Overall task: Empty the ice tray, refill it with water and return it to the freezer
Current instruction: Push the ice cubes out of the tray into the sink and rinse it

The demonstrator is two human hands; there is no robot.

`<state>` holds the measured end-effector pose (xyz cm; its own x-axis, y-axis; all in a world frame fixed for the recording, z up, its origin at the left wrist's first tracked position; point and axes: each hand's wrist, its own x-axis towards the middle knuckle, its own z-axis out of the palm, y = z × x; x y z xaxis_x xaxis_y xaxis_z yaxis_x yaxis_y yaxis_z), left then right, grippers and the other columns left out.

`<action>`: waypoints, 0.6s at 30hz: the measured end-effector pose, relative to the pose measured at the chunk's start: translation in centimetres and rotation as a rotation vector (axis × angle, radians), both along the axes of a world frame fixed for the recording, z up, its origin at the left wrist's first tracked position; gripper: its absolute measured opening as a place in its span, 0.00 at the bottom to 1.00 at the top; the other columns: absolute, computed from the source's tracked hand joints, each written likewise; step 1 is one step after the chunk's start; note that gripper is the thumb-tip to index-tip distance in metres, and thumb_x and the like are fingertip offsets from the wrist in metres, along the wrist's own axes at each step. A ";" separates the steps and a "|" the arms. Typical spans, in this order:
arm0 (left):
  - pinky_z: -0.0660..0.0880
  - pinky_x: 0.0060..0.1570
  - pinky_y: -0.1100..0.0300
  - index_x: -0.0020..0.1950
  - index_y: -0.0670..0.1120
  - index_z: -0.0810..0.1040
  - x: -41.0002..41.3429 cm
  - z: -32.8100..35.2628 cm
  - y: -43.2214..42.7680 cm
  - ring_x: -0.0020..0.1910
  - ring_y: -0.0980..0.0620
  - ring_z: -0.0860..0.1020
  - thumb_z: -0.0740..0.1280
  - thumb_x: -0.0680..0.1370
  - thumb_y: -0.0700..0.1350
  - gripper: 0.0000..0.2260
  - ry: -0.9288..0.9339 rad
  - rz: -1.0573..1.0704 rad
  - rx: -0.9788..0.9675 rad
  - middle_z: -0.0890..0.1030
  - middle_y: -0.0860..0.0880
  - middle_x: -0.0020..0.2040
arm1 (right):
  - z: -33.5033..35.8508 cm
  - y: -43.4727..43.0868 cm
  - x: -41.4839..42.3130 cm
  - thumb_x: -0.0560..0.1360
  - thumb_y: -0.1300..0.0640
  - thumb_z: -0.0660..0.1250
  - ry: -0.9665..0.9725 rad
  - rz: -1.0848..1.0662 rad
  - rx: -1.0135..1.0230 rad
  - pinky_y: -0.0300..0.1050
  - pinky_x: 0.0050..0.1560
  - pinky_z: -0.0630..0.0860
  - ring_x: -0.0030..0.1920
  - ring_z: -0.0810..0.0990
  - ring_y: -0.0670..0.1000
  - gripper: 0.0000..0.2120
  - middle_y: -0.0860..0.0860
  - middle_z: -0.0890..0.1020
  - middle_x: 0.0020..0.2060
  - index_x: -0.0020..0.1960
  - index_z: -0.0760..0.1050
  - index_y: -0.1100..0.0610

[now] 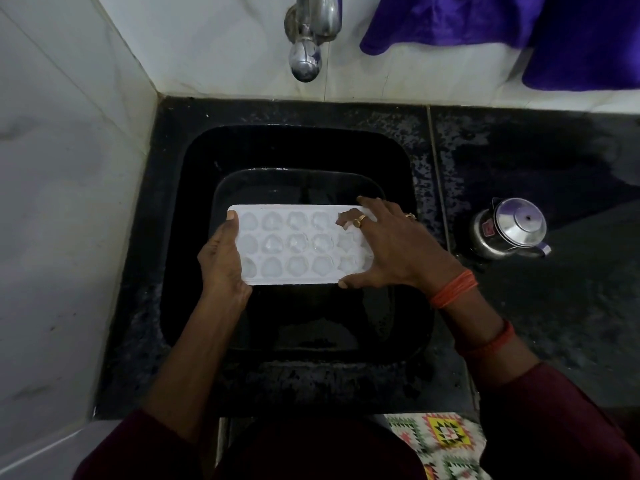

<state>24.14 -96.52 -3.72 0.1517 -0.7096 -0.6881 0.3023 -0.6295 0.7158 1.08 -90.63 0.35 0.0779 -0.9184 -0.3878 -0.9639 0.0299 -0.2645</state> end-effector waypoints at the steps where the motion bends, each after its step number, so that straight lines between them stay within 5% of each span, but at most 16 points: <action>1: 0.85 0.43 0.46 0.55 0.47 0.84 0.1 0.0 -0.1 0.49 0.44 0.87 0.69 0.81 0.54 0.12 -0.005 -0.001 -0.003 0.87 0.46 0.53 | 0.0 0.0 0.0 0.60 0.27 0.75 -0.007 0.000 -0.007 0.66 0.71 0.64 0.79 0.53 0.57 0.49 0.52 0.55 0.80 0.75 0.61 0.42; 18: 0.85 0.46 0.44 0.62 0.44 0.83 0.6 -0.4 0.0 0.51 0.43 0.87 0.69 0.80 0.55 0.17 -0.009 0.013 0.006 0.87 0.45 0.55 | 0.1 0.1 0.0 0.60 0.27 0.75 -0.043 -0.016 -0.009 0.67 0.71 0.64 0.81 0.49 0.52 0.51 0.49 0.54 0.80 0.77 0.58 0.41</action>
